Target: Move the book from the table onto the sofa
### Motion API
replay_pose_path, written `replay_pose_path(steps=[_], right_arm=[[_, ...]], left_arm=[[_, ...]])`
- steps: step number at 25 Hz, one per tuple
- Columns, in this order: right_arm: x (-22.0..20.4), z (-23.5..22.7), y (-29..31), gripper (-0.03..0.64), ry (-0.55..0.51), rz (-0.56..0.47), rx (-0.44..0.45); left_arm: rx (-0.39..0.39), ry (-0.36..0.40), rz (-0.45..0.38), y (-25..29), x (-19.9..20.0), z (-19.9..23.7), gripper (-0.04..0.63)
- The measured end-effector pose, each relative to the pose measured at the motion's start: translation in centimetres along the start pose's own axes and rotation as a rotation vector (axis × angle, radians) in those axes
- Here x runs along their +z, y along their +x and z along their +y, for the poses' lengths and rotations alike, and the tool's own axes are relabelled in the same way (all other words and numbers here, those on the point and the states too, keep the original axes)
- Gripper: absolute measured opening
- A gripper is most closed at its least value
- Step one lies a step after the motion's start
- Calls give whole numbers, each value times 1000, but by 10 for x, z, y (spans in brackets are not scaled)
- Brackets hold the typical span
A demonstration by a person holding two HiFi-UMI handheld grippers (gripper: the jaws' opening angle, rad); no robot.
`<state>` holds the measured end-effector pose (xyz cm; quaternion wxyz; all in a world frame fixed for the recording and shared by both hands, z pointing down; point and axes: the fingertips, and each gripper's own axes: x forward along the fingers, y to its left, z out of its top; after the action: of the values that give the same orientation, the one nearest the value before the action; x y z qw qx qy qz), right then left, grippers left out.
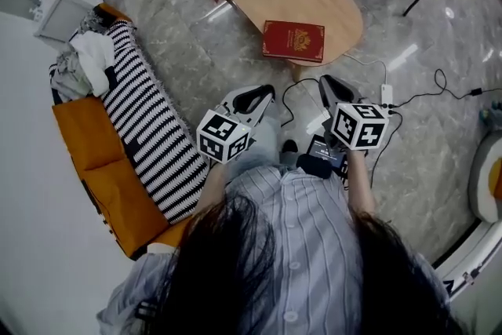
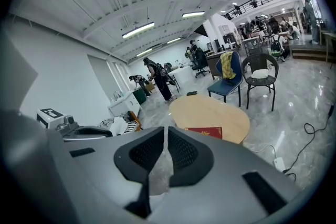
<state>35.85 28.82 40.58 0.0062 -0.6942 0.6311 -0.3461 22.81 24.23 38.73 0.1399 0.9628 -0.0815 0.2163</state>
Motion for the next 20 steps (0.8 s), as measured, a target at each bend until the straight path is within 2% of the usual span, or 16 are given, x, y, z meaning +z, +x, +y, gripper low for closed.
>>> replay_pose_path(steps=[10, 20], right_arm=[[26, -28, 50, 37, 73, 8, -94], [67, -48, 110, 37, 115, 19, -210]], left_arm=[[-72, -18, 34, 46, 22, 73, 55], [-91, -91, 89, 58, 17, 181, 55]])
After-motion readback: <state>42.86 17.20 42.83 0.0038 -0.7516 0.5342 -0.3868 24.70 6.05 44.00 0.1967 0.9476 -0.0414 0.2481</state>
